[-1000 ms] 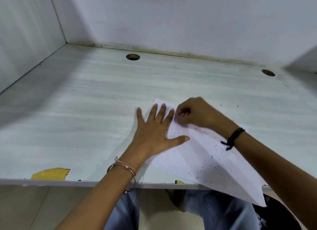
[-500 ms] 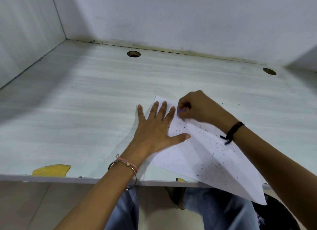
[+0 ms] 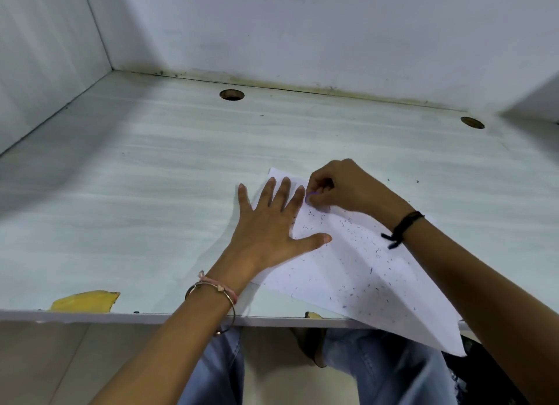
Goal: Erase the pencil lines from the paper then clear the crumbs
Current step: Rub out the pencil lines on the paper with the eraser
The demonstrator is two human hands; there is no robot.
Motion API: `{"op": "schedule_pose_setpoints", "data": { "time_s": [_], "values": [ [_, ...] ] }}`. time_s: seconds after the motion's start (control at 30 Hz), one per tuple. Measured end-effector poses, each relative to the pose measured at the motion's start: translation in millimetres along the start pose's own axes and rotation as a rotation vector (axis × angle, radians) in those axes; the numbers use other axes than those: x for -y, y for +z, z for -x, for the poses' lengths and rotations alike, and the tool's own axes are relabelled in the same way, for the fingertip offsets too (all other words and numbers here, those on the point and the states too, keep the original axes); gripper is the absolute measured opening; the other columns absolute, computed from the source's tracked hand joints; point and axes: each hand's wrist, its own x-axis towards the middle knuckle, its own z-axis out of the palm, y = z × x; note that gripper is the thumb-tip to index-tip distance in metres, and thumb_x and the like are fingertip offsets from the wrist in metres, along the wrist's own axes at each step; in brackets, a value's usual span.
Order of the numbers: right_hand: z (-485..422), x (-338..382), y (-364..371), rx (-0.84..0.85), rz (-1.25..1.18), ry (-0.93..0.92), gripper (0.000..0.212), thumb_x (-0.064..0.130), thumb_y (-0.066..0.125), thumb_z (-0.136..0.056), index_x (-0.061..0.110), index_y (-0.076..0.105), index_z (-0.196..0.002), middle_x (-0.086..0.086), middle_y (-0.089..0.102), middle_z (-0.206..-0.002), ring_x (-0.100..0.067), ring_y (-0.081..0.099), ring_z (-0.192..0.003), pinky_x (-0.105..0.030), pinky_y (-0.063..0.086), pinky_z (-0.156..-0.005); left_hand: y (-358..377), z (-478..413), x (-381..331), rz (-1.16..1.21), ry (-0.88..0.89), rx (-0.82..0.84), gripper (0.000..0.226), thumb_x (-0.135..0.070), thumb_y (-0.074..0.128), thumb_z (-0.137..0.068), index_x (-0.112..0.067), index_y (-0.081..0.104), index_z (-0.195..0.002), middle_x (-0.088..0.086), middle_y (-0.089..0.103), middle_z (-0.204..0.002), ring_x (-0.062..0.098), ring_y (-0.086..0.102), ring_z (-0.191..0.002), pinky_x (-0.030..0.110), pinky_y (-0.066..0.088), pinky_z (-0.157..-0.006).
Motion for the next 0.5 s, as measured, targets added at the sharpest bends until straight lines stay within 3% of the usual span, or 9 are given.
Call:
{"op": "schedule_pose_setpoints", "data": {
  "time_s": [0.1, 0.27, 0.4, 0.5],
  "values": [
    [-5.5, 1.1, 2.2, -0.1, 0.039, 0.002, 0.004, 0.006, 0.068, -0.078, 0.006, 0.071, -0.076, -0.007, 0.069, -0.069, -0.028, 0.067, -0.07, -0.035, 0.053, -0.065, -1.8, 0.5, -0.4, -0.005, -0.006, 0.002, 0.102, -0.089, 0.015, -0.074, -0.033, -0.007, -0.155, -0.003, -0.016, -0.163, 0.018, -0.019, -0.149, 0.066, -0.014, -0.111],
    [7.8, 6.8, 5.8, 0.091, 0.049, -0.034, 0.004, 0.01, 0.07, -0.076, 0.012, 0.074, -0.077, -0.001, 0.069, -0.067, -0.017, 0.062, -0.062, -0.028, 0.049, -0.059, 1.3, -0.4, 0.9, 0.001, 0.009, -0.004, 0.101, -0.09, 0.015, -0.074, -0.035, -0.007, -0.155, -0.002, -0.015, -0.163, 0.018, -0.019, -0.149, 0.066, -0.014, -0.111],
    [-5.6, -8.8, 2.0, -0.104, -0.048, 0.055, 0.005, 0.01, 0.071, -0.078, 0.007, 0.07, -0.075, -0.008, 0.07, -0.074, -0.027, 0.066, -0.07, -0.031, 0.051, -0.064, 1.7, -0.2, 0.2, 0.002, -0.007, -0.019, 0.101, -0.09, 0.014, -0.074, -0.034, -0.007, -0.155, -0.004, -0.016, -0.163, 0.017, -0.019, -0.149, 0.065, -0.015, -0.112],
    [-6.0, -14.2, 5.4, -0.123, -0.104, 0.078, 0.004, 0.012, 0.071, -0.08, 0.008, 0.071, -0.08, -0.008, 0.07, -0.079, -0.019, 0.063, -0.068, -0.024, 0.049, -0.063, -1.3, 0.6, -0.8, -0.003, -0.025, -0.017, 0.097, -0.088, 0.017, -0.077, -0.034, -0.003, -0.156, -0.004, -0.011, -0.164, 0.018, -0.015, -0.15, 0.066, -0.013, -0.112]
  ]
}}
